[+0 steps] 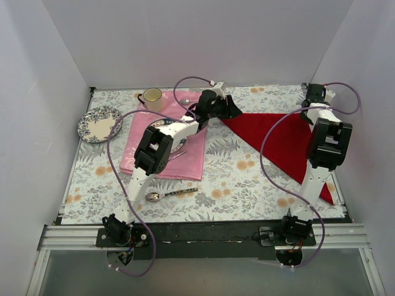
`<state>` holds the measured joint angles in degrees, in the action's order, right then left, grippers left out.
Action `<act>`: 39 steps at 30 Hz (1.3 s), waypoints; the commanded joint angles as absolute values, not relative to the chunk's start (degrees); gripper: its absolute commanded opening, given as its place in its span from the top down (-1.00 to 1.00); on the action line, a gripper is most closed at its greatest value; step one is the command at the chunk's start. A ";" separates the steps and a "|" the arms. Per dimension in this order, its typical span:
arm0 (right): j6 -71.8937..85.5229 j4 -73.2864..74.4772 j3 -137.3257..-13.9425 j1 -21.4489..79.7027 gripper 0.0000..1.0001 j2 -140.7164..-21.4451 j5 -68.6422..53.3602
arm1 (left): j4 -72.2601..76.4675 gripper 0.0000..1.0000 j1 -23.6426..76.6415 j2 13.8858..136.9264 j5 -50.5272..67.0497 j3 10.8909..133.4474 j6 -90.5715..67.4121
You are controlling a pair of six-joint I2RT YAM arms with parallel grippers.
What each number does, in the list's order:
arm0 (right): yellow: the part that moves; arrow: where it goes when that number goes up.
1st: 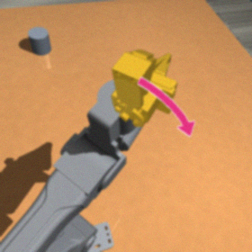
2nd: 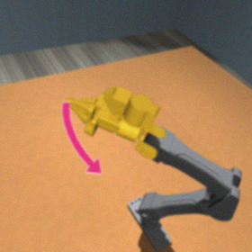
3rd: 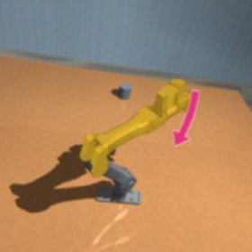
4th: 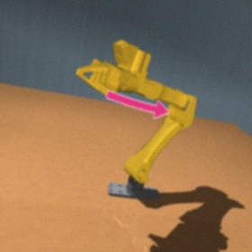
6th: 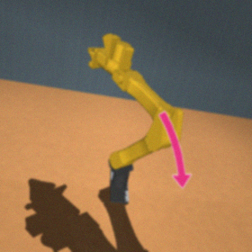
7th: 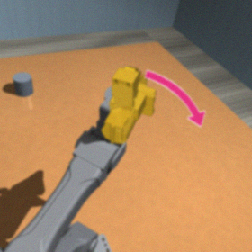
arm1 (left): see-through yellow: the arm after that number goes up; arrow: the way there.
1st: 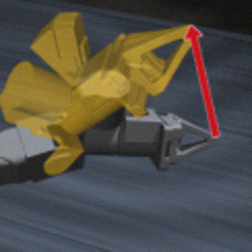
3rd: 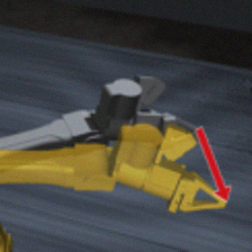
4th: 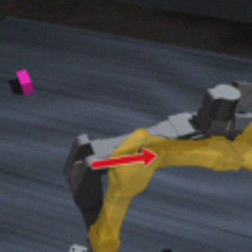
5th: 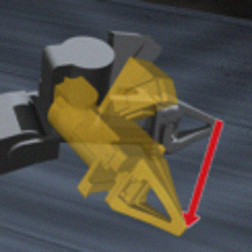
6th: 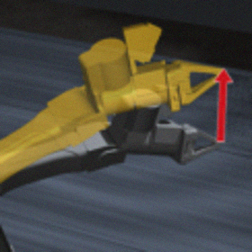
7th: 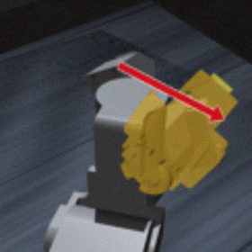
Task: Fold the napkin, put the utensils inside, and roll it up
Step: Fold the napkin
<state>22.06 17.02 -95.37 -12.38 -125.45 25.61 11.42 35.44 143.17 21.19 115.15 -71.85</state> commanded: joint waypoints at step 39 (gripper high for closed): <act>20.65 19.60 -115.75 -12.66 0.35 -138.51 19.34 | 9.76 -0.02 36.12 137.02 25.22 114.35 -74.79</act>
